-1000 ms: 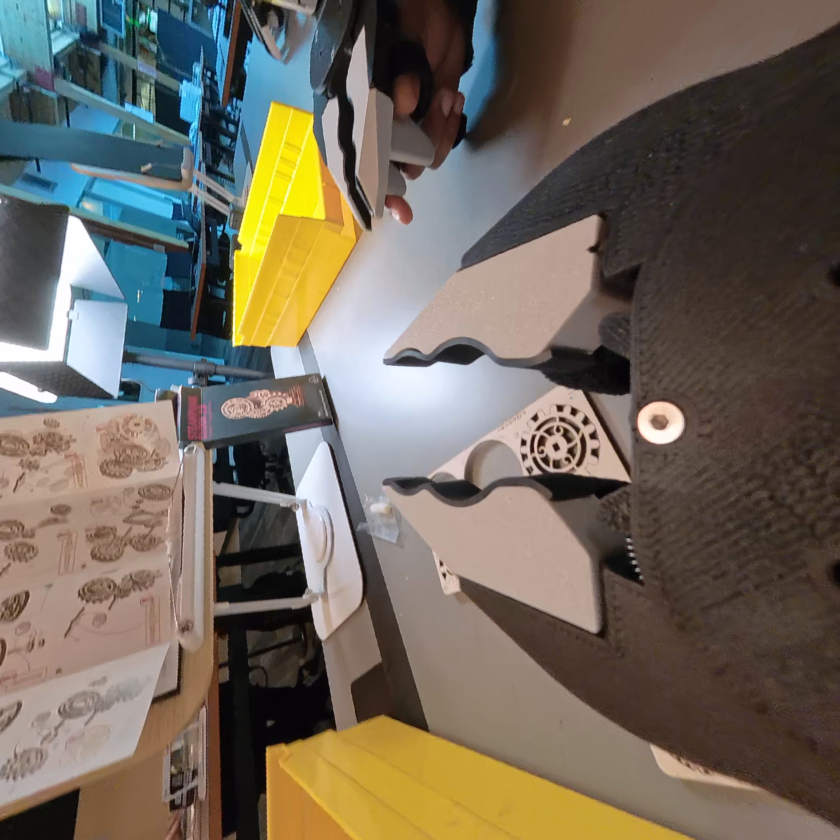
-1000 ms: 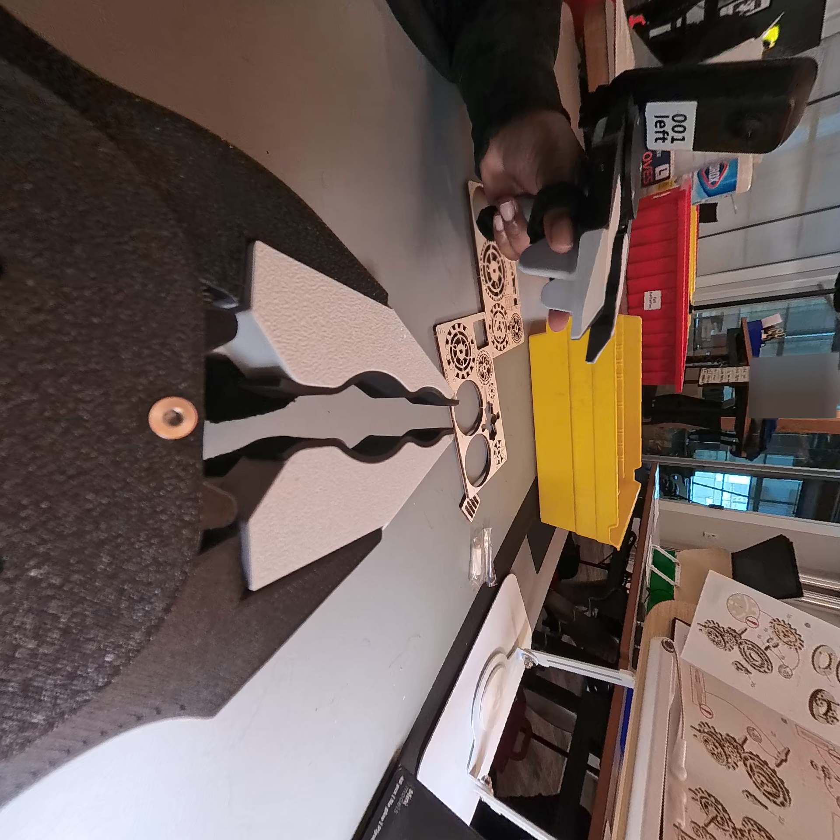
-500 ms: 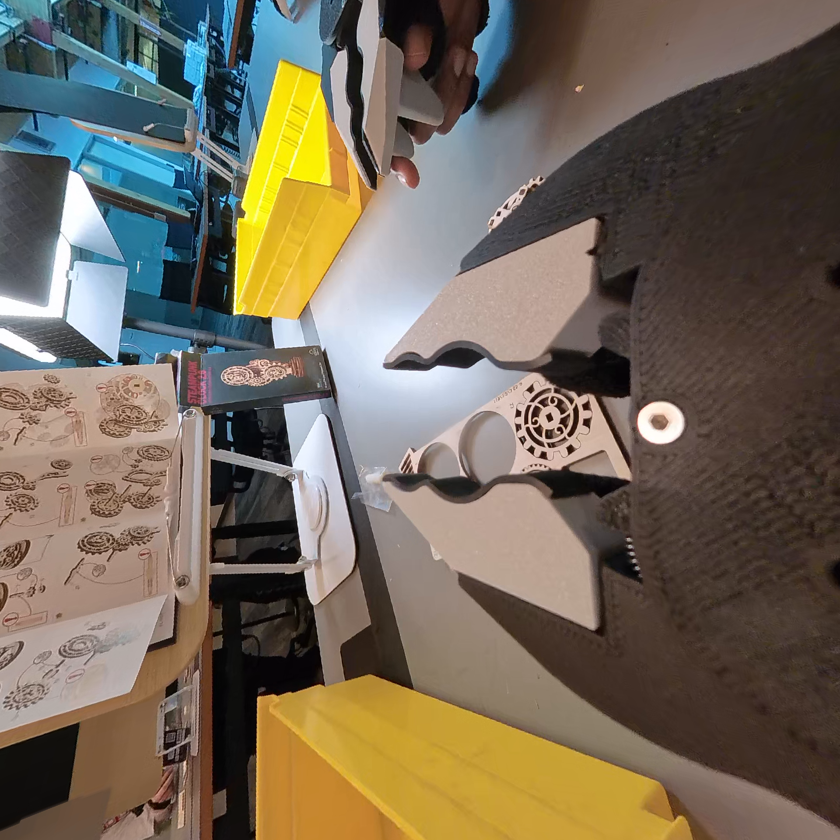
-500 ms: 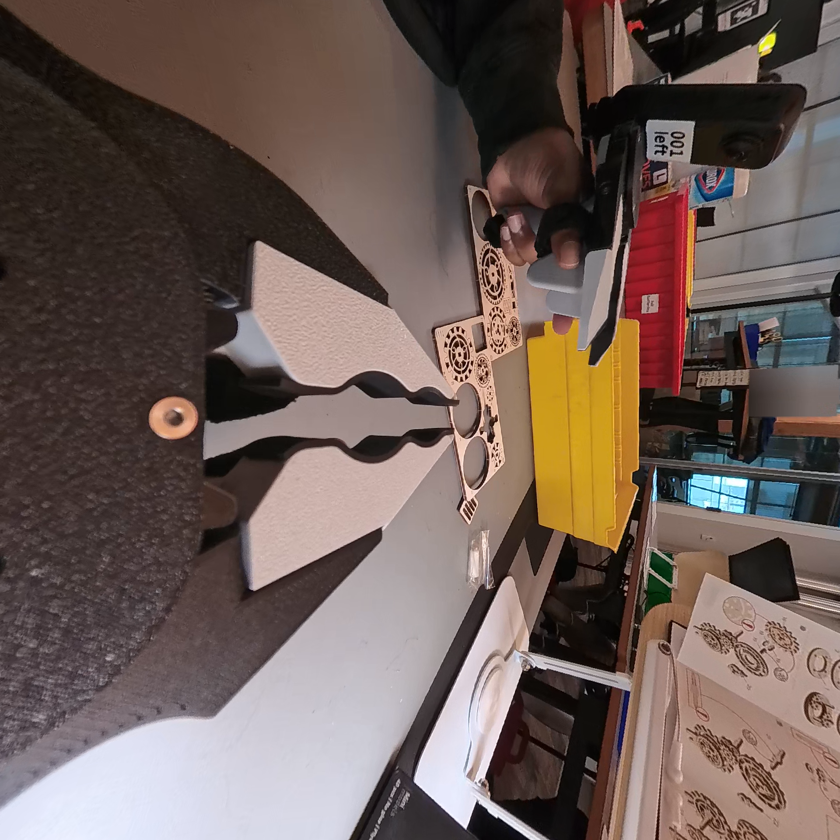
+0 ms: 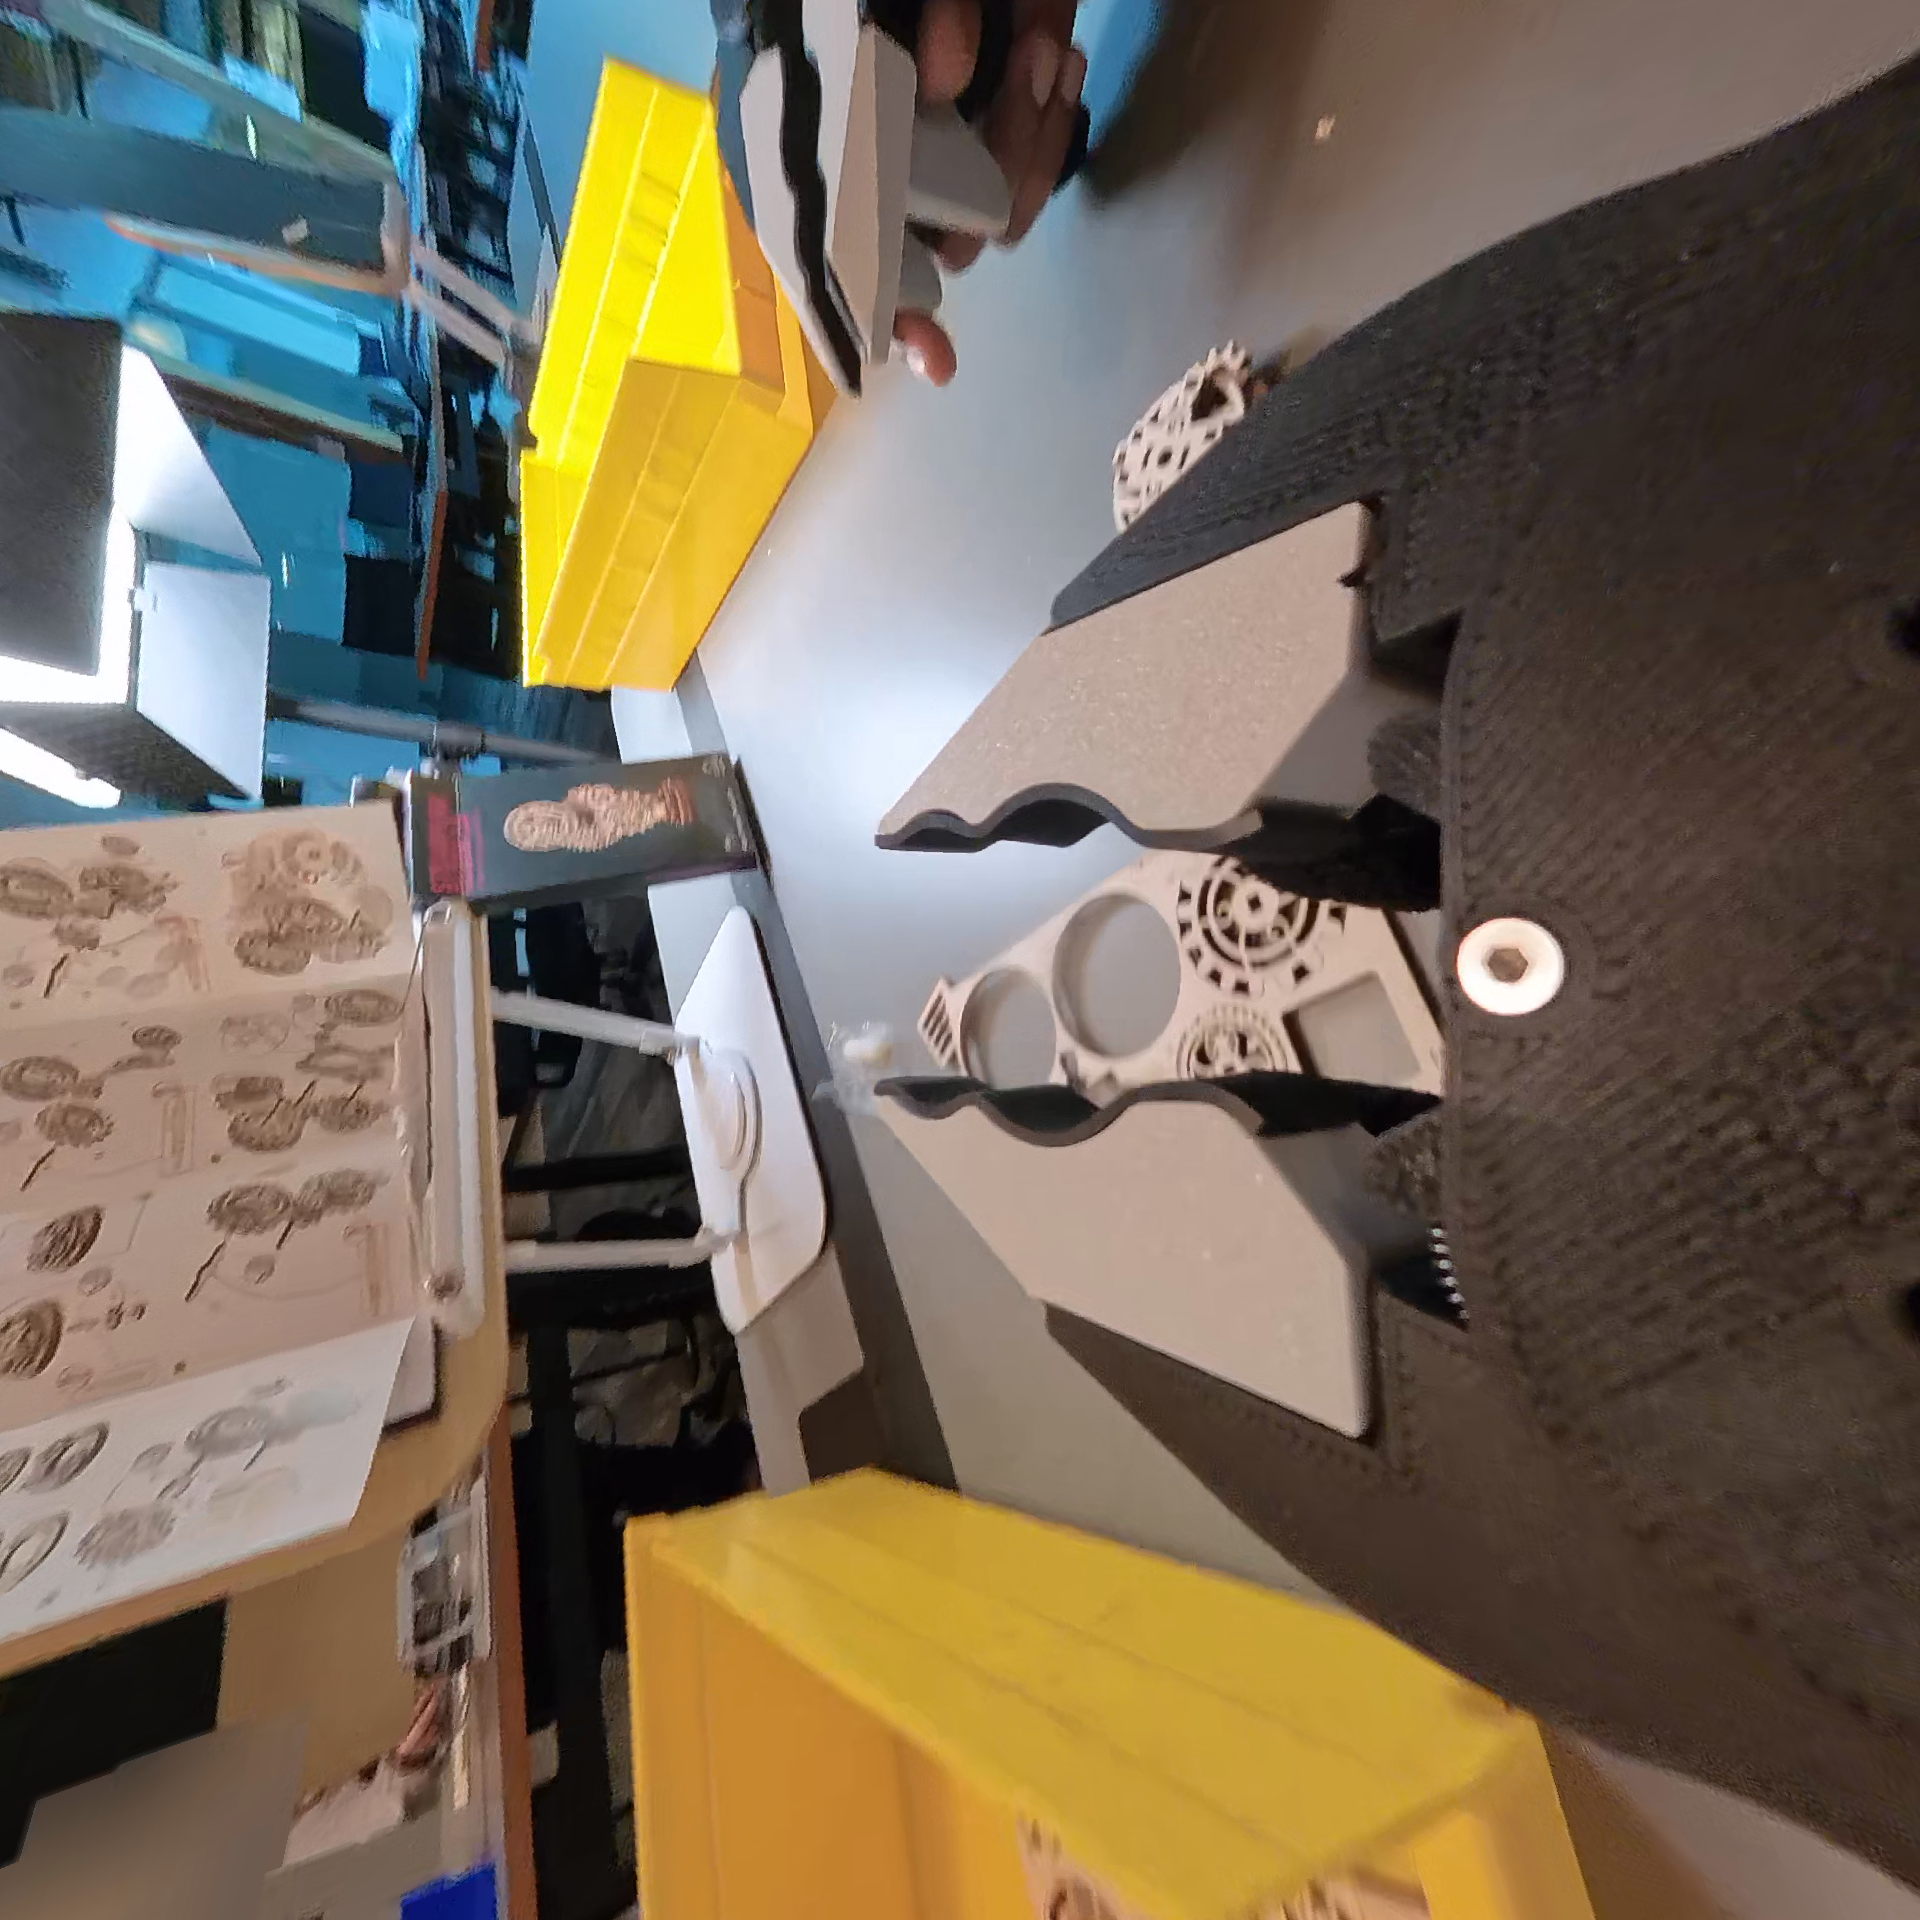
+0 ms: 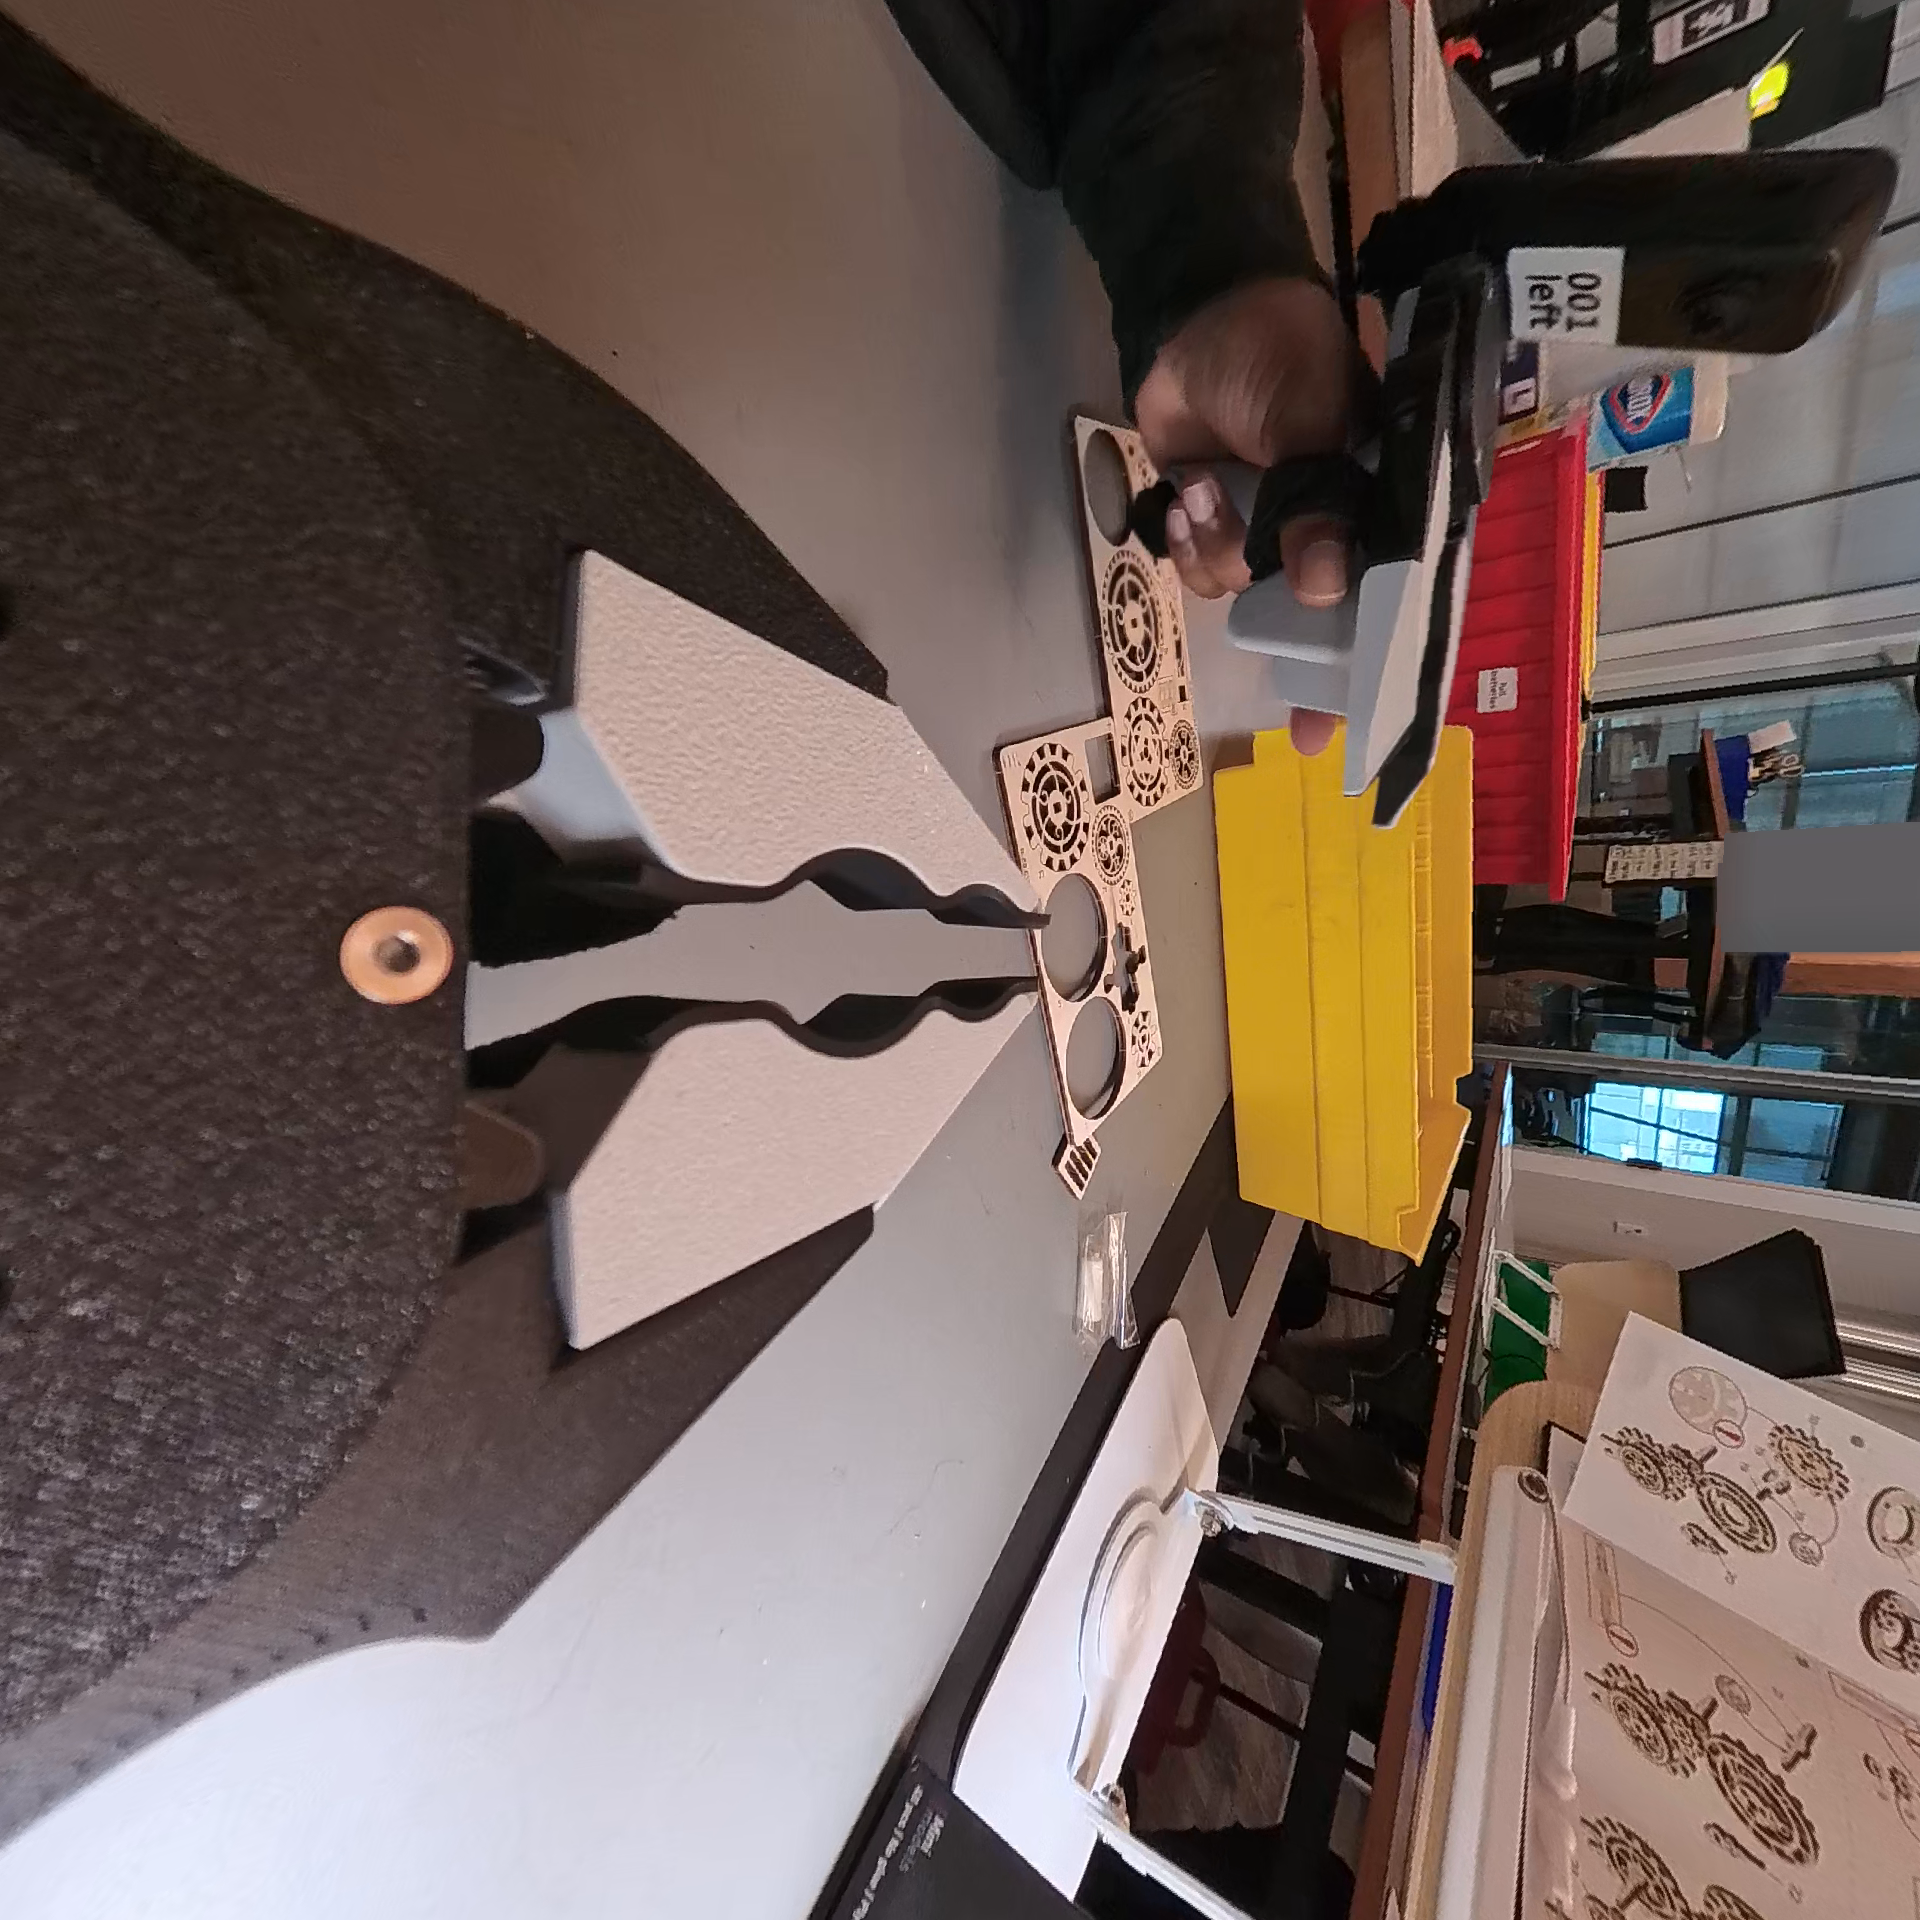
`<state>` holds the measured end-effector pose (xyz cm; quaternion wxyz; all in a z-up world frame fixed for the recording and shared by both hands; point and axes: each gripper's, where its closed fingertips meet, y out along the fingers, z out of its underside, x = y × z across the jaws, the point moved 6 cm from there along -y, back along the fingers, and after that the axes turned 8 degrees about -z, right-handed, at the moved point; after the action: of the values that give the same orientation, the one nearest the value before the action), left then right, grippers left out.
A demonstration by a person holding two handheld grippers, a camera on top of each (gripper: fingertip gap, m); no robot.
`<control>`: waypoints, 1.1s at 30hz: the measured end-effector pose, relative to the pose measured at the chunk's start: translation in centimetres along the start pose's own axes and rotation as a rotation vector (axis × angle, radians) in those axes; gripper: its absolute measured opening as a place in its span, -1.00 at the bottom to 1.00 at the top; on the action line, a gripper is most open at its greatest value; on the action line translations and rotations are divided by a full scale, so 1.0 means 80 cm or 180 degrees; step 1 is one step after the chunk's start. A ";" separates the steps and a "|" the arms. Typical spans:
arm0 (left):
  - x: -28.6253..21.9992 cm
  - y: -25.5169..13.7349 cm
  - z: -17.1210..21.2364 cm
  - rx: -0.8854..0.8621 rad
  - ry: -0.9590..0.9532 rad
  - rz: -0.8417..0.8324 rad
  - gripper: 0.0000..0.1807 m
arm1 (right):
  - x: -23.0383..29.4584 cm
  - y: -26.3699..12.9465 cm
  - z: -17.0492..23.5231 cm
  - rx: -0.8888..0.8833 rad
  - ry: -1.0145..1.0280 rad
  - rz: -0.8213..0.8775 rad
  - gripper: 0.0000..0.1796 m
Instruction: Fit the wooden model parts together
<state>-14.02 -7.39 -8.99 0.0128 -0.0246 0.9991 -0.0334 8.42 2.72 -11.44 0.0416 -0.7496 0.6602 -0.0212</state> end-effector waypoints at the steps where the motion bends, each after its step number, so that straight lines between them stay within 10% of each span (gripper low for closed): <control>1: 0.009 -0.003 -0.004 -0.0020 0.0068 -0.0102 -0.53 | 0.000 0.000 0.000 -0.0003 -0.0001 0.0004 -0.92; 12: 0.097 -0.059 -0.052 -0.0413 0.0125 -0.0861 -0.45 | 0.001 0.000 -0.002 -0.0025 -0.0025 0.0010 -0.92; 17: 0.103 -0.067 -0.051 -0.0521 0.0249 -0.0828 -1.00 | 0.002 -0.002 -0.005 -0.0046 -0.0067 0.0028 -0.93; 33: 0.104 -0.064 -0.043 -0.0468 0.0226 -0.0921 -1.00 | -0.019 -0.024 -0.029 -0.0502 -0.0060 0.0573 -1.00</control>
<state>-22.19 -12.70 -5.39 -0.0294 -0.1679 0.9847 0.0374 9.92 4.39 -8.89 -0.0096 -0.6884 0.7241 0.0416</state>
